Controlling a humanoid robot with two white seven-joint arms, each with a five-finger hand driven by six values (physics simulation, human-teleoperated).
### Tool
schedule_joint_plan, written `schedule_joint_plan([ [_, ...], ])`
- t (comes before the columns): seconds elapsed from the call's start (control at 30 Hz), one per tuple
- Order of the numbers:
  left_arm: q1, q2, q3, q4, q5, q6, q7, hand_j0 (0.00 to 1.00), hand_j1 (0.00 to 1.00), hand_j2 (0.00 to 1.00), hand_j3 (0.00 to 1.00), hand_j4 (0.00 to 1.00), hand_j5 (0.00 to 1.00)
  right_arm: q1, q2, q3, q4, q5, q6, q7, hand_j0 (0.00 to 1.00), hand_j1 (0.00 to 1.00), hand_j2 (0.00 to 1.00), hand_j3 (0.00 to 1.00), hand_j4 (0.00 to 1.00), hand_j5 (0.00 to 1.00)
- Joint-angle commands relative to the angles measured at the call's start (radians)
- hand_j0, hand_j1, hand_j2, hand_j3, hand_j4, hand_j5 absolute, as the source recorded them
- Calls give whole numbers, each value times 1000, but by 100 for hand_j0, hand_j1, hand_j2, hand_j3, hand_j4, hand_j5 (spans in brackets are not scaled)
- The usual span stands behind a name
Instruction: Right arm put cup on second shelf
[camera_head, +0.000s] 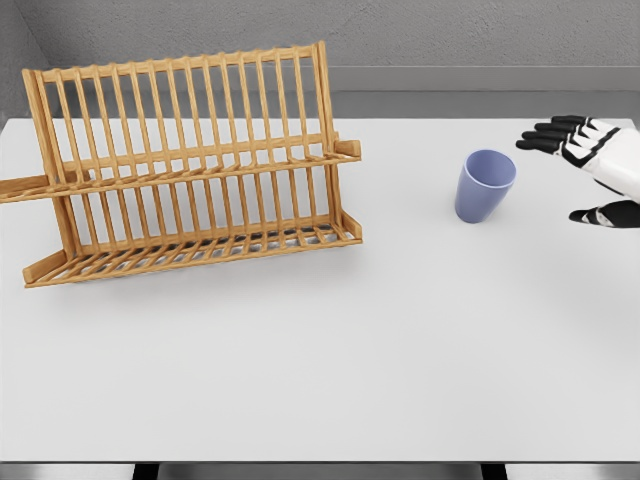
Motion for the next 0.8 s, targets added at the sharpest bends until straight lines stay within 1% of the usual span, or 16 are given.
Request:
schedule_joint_plan([
  [0.0,0,0,0,0,0,0,0,100,100,100,100,100,100,0,-2,2,-2,-8,1,-1,100,100,100,100,100,100],
  [0.07,0,0,-1,0,0,0,-1,100,100,100,100,100,100,-2,-1,-2,6,-14,1,-4,100,100,100,100,100,100],
  [0.1,0,0,1,0,0,0,0,100,100,100,100,100,100,-6,2,-2,28,-20,1,-10,100,100,100,100,100,100],
  [0.17,0,0,-1,0,0,0,0,100,100,100,100,100,100,-12,5,-2,47,-16,1,-7,100,100,100,100,100,100],
  [0.2,0,0,-1,-1,0,0,0,100,100,100,100,100,100,-40,8,2,45,-5,1,22,100,100,100,100,100,100],
  [0.23,0,0,1,0,0,0,-1,100,100,100,100,100,100,-78,13,2,53,-5,1,168,100,100,100,100,100,100],
  [0.27,0,0,0,0,0,0,-1,100,100,100,100,100,100,-139,37,9,58,-5,1,319,100,100,100,100,100,100],
  [0.3,0,0,1,-1,0,0,-1,100,100,100,100,100,100,-173,45,9,56,-5,1,416,100,100,100,100,100,100],
  [0.33,0,0,1,0,0,0,0,100,100,100,100,100,100,-207,60,15,59,-5,1,479,100,100,100,100,100,100],
  [0.37,0,0,1,0,0,0,0,100,100,100,100,100,100,-265,73,73,81,-5,1,513,100,100,100,100,100,100],
  [0.4,0,0,1,0,0,0,0,100,100,100,100,100,100,-391,122,215,157,-7,1,515,100,100,100,100,100,100],
  [0.43,0,0,1,-1,0,0,0,100,100,100,100,100,100,-483,162,321,216,-7,1,513,100,100,100,100,100,100],
  [0.47,0,0,1,0,0,0,0,100,100,100,100,100,100,-509,169,354,234,-7,1,513,100,100,100,100,100,100],
  [0.53,0,0,1,0,0,0,0,100,100,100,100,100,100,-531,171,357,234,-7,1,513,100,100,100,100,100,100],
  [0.67,0,0,1,0,0,0,0,100,100,100,100,100,100,-591,199,358,237,-5,1,526,100,100,100,100,100,100],
  [0.77,0,0,0,0,0,0,0,100,100,100,100,100,100,-620,235,361,291,-5,1,526,100,100,100,100,100,100],
])
